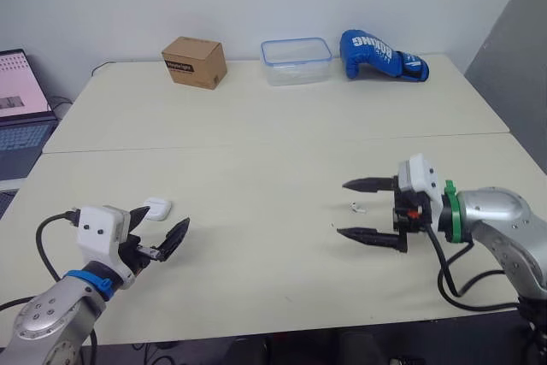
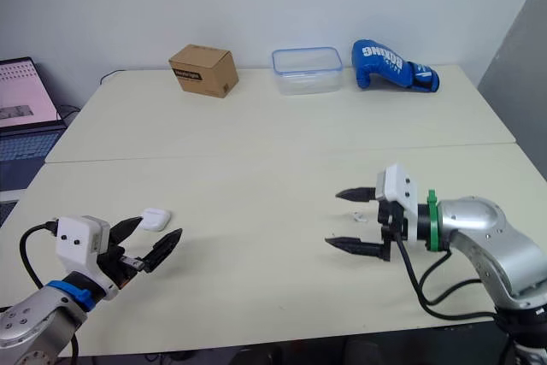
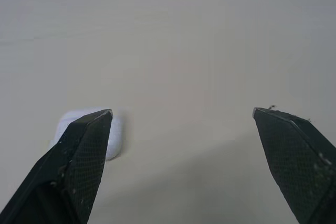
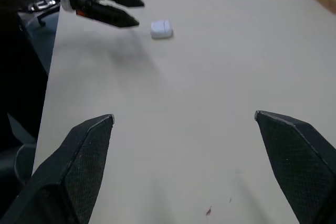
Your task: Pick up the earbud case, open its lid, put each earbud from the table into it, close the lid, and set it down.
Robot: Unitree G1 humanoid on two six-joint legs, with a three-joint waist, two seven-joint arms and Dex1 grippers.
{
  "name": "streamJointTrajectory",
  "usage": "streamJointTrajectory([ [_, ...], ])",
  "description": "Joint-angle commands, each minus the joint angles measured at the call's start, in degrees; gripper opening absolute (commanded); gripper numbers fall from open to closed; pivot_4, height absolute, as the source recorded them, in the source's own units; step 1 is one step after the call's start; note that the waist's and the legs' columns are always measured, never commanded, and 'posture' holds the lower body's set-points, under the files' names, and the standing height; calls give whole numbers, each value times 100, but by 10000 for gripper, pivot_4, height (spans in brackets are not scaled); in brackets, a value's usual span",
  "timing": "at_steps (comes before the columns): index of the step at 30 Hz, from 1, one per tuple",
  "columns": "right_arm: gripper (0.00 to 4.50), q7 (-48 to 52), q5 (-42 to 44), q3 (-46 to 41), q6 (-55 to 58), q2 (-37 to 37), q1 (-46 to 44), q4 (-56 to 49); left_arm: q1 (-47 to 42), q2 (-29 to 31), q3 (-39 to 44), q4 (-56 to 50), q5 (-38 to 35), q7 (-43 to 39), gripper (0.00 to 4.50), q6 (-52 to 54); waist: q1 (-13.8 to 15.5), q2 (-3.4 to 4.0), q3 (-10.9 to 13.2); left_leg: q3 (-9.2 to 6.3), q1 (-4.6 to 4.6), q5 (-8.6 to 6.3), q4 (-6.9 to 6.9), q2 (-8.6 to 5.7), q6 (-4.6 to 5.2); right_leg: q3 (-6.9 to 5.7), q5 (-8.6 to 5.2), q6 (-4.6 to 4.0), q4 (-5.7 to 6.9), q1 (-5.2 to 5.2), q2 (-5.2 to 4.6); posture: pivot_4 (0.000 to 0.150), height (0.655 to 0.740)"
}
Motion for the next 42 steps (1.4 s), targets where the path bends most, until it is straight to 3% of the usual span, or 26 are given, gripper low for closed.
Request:
streamJointTrajectory([
  [1,45000,104,276,-146,-10,118,-320,90,-127,160,276,268,-51,-87,44835,-40,0,0,0,0,0,0,0,0,0,0,0,0,0,0,0,1500,7307],
  [16,45000,131,271,114,173,116,-274,-289,-943,538,-47,1970,569,-521,44835,-588,0,1,1,-4,-6,1,0,-1,-2,-3,0,0,2,-10,0,1500,7307],
  [23,45000,-14,287,137,353,174,-398,-369,-1420,445,-617,2721,947,-655,44835,-921,2,1,1,-7,-8,1,1,-1,-2,-5,1,0,3,-11,-1,1500,7307],
  [35,45000,44,214,41,258,57,-122,-401,-1577,202,-893,3022,1224,-512,44835,-1150,0,1,0,-7,-10,9,0,-2,-16,-4,1,0,4,-14,-2,1500,7307],
  [42,45000,12,217,51,250,65,-59,-428,-1591,388,-983,3377,1362,-788,44835,-1502,0,1,0,-7,-10,7,1,-1,-13,-4,1,0,3,-14,-2,1500,7307],
])
